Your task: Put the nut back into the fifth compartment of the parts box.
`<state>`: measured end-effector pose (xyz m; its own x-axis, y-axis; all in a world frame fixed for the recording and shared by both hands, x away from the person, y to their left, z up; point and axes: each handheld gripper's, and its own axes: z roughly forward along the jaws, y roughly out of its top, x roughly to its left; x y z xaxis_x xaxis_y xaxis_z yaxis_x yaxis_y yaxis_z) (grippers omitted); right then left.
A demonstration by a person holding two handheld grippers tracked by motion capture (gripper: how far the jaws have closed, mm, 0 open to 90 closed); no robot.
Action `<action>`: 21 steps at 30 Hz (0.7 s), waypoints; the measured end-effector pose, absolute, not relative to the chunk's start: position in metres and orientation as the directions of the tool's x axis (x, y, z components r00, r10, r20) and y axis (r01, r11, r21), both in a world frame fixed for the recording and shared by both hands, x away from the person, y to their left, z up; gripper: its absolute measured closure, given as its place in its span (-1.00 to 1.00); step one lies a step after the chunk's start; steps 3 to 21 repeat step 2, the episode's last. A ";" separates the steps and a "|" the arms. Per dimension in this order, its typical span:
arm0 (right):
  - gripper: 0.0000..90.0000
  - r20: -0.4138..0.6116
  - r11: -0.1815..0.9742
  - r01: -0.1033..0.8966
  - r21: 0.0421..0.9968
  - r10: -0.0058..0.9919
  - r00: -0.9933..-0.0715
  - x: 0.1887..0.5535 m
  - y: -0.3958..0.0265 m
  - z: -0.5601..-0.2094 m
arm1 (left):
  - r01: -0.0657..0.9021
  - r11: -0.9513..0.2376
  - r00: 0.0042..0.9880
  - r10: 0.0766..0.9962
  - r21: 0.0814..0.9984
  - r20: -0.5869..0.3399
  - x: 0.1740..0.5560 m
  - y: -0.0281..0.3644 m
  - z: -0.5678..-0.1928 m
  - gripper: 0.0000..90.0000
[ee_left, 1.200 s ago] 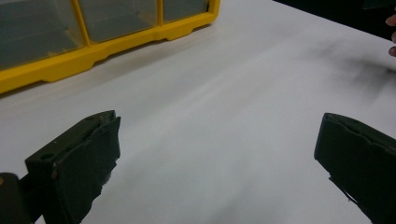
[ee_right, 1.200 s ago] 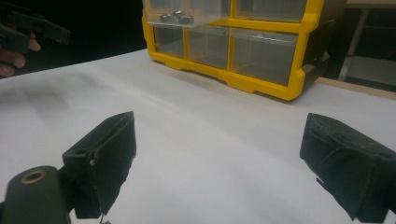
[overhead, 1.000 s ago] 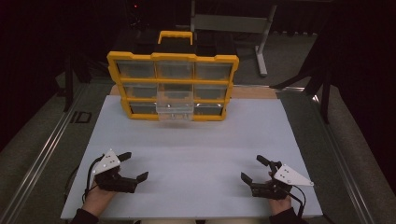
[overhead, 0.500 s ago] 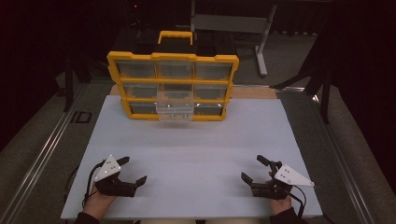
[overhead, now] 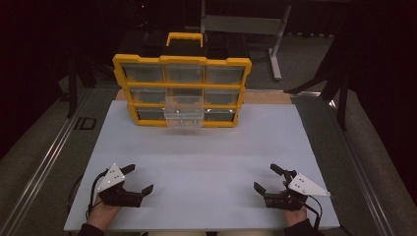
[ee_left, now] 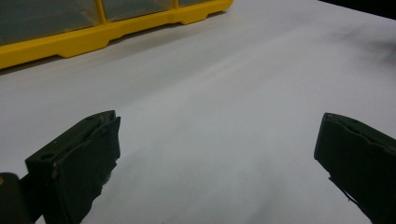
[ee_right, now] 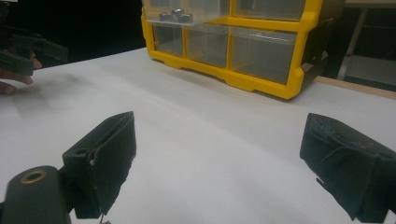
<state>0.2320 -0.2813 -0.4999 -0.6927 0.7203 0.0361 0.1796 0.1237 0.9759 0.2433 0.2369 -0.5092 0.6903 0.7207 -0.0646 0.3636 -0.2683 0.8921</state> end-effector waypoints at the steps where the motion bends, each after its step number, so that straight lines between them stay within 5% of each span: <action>1: -0.76 0.035 0.124 0.179 0.976 0.720 -0.693 0.232 -0.281 -0.500 | 0.361 -0.268 0.690 0.721 0.893 -0.063 0.243 0.237 -0.509 -0.99; 21: -0.76 0.035 0.124 0.179 0.976 0.720 -0.693 0.232 -0.281 -0.500 | 0.361 -0.268 0.690 0.721 0.893 -0.063 0.243 0.237 -0.509 -0.99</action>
